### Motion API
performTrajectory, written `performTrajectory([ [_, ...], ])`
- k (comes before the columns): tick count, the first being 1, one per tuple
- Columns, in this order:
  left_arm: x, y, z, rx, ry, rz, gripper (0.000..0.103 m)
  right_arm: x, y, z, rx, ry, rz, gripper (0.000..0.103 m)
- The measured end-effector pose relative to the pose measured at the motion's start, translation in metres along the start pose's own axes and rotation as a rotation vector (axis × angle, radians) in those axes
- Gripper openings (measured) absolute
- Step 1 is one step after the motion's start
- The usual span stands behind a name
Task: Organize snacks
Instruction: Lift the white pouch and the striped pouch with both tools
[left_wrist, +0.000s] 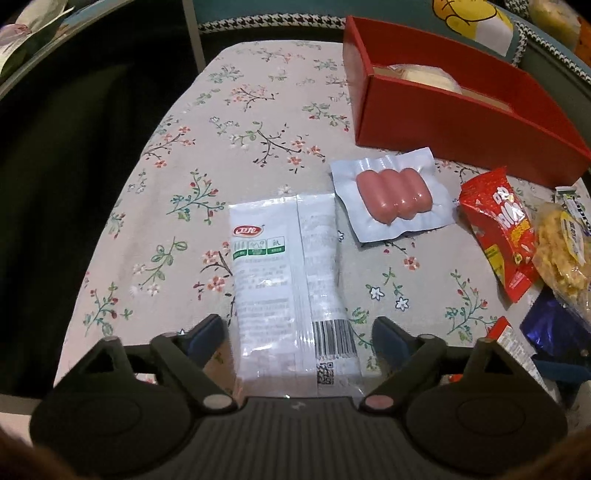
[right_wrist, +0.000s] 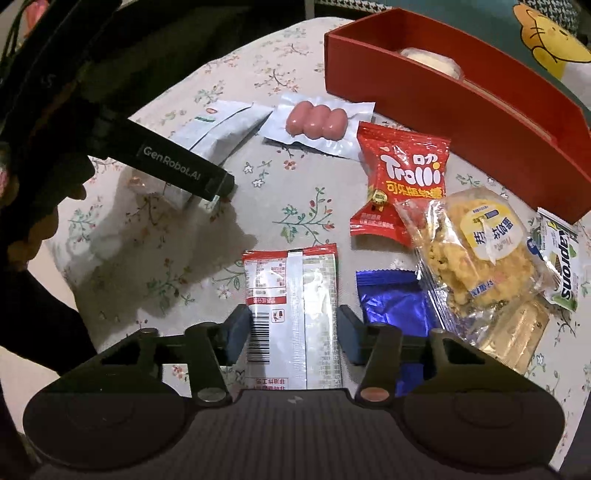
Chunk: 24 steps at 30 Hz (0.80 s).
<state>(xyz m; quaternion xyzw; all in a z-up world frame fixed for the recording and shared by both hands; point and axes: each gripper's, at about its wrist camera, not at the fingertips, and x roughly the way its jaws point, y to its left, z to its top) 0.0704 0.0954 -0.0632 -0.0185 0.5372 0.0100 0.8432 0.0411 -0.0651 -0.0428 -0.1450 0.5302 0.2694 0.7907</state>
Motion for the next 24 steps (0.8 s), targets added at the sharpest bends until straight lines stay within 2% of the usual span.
performTrajectory([
  [4,-0.006,-0.004,0.0,0.002,-0.007,-0.018,0.101,-0.005,-0.001,0.003,0.008,-0.017,-0.006,0.051],
  [5,-0.006,-0.006,-0.001,0.007,-0.006,-0.014,0.1,-0.007,-0.002,0.004,0.012,-0.026,-0.004,0.047],
  [6,-0.007,-0.008,-0.002,0.02,-0.008,-0.008,0.099,-0.01,-0.003,0.006,0.014,-0.035,-0.009,0.025],
  [9,-0.008,-0.012,-0.005,0.032,-0.008,-0.014,0.099,-0.01,-0.005,0.011,0.028,-0.038,-0.006,0.022],
  [11,-0.01,-0.01,-0.006,0.018,-0.008,-0.023,0.099,-0.006,-0.009,0.012,0.047,-0.028,-0.029,0.031],
  [14,-0.008,-0.002,-0.003,-0.01,-0.002,-0.028,0.1,-0.01,-0.013,0.01,0.063,-0.035,-0.008,0.042],
  [15,-0.007,0.0,-0.003,-0.021,0.002,-0.03,0.102,-0.012,-0.012,0.009,0.048,-0.034,0.005,0.051],
  [16,-0.007,0.001,-0.003,-0.027,0.003,-0.034,0.103,-0.015,-0.01,0.008,0.035,-0.036,0.02,0.065],
  [17,-0.006,0.001,-0.002,-0.028,0.002,-0.034,0.103,-0.016,-0.007,0.006,0.022,-0.036,0.028,0.071],
  [20,-0.003,-0.002,-0.003,-0.013,0.01,-0.019,0.103,-0.009,0.001,0.003,-0.02,-0.006,0.049,0.073],
  [24,0.001,-0.005,-0.003,0.006,0.019,-0.014,0.103,0.006,0.018,-0.001,-0.086,0.046,0.018,0.075],
])
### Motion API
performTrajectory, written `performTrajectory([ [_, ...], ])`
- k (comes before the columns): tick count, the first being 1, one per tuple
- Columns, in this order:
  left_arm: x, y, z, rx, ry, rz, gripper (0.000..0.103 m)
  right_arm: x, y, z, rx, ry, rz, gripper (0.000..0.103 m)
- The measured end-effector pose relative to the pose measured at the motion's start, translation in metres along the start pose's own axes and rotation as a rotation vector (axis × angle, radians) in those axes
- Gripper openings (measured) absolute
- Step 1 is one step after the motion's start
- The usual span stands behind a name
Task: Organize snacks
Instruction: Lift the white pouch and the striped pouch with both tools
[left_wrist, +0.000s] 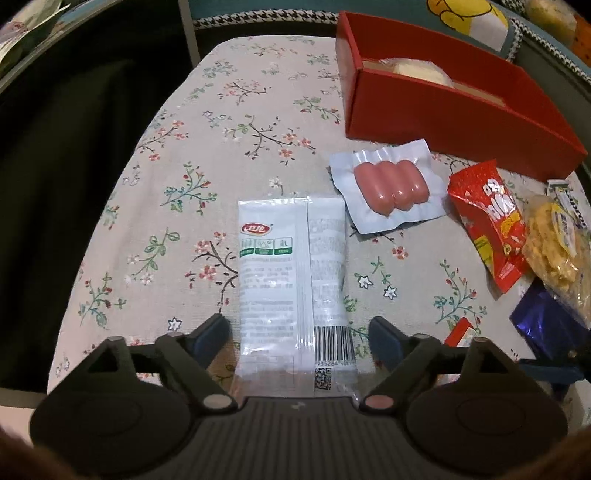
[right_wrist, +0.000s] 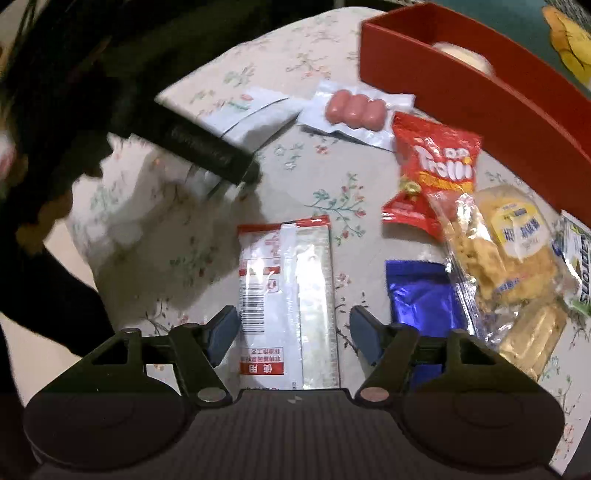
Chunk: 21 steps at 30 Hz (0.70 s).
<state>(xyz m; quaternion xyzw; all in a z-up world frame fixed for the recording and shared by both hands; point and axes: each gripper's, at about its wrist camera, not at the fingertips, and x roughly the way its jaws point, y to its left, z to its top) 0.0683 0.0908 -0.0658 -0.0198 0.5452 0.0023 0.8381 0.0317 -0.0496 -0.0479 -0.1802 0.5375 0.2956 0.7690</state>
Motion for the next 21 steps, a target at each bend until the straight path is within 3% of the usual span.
performTrajectory([
  [2,0.004,-0.001,0.001,0.003,-0.001,0.004,0.103,0.002,0.005,0.0,-0.023,-0.007,-0.033,0.071],
  [4,0.009,-0.004,0.003,0.006,-0.002,0.025,0.103,0.001,0.003,0.003,-0.015,-0.018,-0.056,0.058],
  [6,0.011,-0.002,0.006,-0.02,-0.002,0.02,0.103,-0.002,-0.002,0.008,0.003,-0.024,-0.054,0.054],
  [13,-0.001,0.004,0.007,-0.055,-0.039,0.015,0.103,-0.014,-0.014,0.014,0.029,-0.069,-0.07,0.053],
  [16,-0.005,0.008,0.006,-0.077,-0.044,0.009,0.095,-0.023,-0.021,0.014,0.061,-0.099,-0.071,0.053],
  [21,-0.007,0.014,0.002,-0.11,-0.042,-0.009,0.095,-0.032,-0.025,0.015,0.088,-0.137,-0.059,0.053],
])
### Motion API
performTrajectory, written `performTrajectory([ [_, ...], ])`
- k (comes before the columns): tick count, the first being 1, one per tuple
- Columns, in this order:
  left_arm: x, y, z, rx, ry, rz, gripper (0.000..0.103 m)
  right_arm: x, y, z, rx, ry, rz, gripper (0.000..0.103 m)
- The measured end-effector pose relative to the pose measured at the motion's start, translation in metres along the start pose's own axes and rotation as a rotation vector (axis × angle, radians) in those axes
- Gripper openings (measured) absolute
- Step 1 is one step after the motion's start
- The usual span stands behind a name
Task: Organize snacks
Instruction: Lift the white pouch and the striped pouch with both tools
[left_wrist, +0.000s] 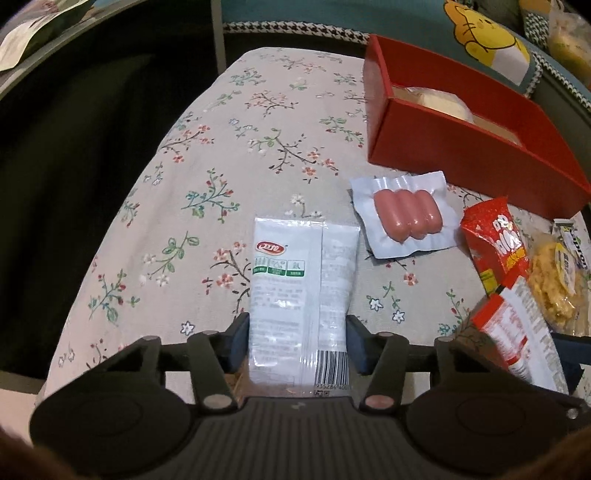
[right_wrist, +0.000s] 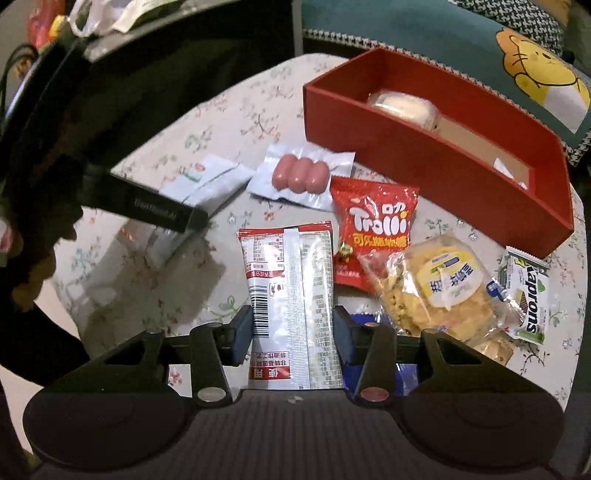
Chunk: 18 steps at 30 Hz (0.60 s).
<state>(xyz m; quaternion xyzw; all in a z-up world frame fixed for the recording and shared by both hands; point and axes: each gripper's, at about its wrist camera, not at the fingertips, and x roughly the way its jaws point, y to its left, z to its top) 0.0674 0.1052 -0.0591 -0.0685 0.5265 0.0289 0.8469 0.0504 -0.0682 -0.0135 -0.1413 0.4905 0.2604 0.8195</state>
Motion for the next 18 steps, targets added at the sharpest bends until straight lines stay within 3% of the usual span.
performTrajectory([
  [3,0.002,-0.002,0.001,0.013,0.001,-0.006,0.103,-0.001,-0.002,0.002,0.007,-0.007,0.009,0.053],
  [7,0.008,-0.018,-0.001,0.071,-0.003,0.028,0.103,-0.005,-0.004,0.001,0.016,-0.009,0.02,0.053],
  [9,0.005,-0.02,-0.003,0.053,-0.008,0.032,0.103,-0.006,-0.005,0.001,0.015,-0.011,0.018,0.053],
  [11,-0.002,-0.017,-0.003,0.028,-0.011,0.027,0.091,-0.009,-0.007,0.002,0.017,-0.019,0.016,0.053],
  [18,-0.014,-0.017,-0.011,-0.028,-0.003,0.009,0.085,-0.027,-0.015,0.005,0.045,-0.075,0.012,0.053],
])
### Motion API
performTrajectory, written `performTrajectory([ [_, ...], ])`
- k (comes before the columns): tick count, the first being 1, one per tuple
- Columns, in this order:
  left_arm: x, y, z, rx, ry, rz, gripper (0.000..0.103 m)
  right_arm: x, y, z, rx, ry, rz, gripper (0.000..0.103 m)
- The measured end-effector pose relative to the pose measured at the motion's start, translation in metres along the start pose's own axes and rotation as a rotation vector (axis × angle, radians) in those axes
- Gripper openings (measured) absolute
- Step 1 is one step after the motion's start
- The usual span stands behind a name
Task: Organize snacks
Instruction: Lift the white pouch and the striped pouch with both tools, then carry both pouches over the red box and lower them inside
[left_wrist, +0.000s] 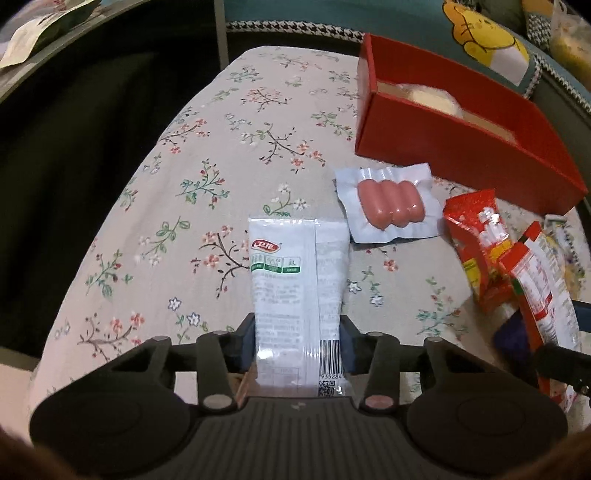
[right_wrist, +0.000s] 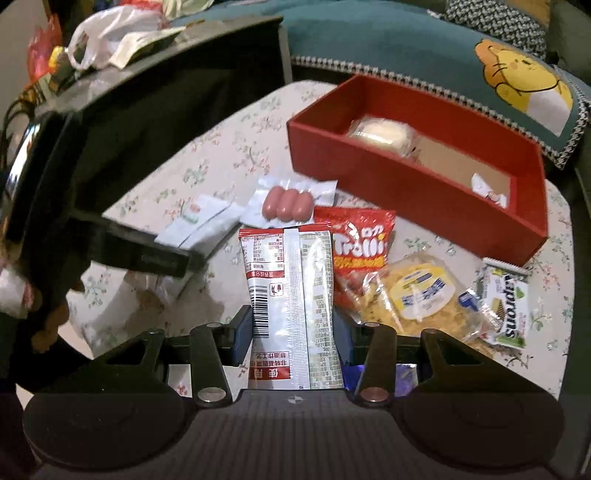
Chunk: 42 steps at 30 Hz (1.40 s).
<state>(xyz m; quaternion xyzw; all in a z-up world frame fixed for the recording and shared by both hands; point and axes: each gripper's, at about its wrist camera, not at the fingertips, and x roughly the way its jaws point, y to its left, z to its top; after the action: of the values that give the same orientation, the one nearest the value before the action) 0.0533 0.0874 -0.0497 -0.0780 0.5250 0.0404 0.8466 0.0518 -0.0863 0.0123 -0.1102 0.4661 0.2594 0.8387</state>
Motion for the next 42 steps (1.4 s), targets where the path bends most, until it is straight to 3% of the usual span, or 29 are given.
performTrajectory([
  [9,-0.041,-0.018,0.009,0.008,-0.082,-0.051,0.082,-0.024,-0.01,0.006,0.033,-0.083,-0.004,0.053],
  [13,-0.038,-0.03,0.014,0.054,-0.069,-0.059,0.072,-0.028,-0.017,0.01,0.058,-0.111,-0.008,0.053],
  [16,-0.022,-0.032,0.011,0.063,-0.033,-0.042,0.073,-0.025,-0.023,0.011,0.078,-0.108,-0.013,0.053],
  [20,-0.01,-0.024,0.009,0.003,-0.011,-0.048,0.088,-0.018,-0.025,0.009,0.078,-0.08,-0.015,0.053],
  [22,-0.009,-0.025,0.009,-0.011,-0.016,-0.078,0.103,-0.017,-0.024,0.007,0.074,-0.07,-0.011,0.053],
  [27,0.014,-0.053,0.005,0.075,0.031,-0.019,0.103,-0.016,-0.029,0.004,0.086,-0.059,-0.011,0.053],
  [29,0.021,-0.06,0.002,0.118,0.014,0.027,0.103,-0.016,-0.032,0.002,0.092,-0.055,-0.014,0.053],
  [30,0.018,-0.06,0.002,0.115,0.008,0.019,0.101,-0.017,-0.033,0.001,0.095,-0.054,-0.015,0.053],
  [31,0.014,-0.059,0.003,0.104,0.004,0.013,0.088,-0.017,-0.034,0.0,0.097,-0.053,-0.016,0.053],
  [33,0.009,-0.053,0.006,0.056,0.014,-0.017,0.083,-0.018,-0.037,0.0,0.103,-0.056,-0.015,0.053],
  [42,-0.022,-0.046,0.001,0.011,-0.017,-0.115,0.081,-0.025,-0.036,0.004,0.102,-0.088,-0.009,0.053],
])
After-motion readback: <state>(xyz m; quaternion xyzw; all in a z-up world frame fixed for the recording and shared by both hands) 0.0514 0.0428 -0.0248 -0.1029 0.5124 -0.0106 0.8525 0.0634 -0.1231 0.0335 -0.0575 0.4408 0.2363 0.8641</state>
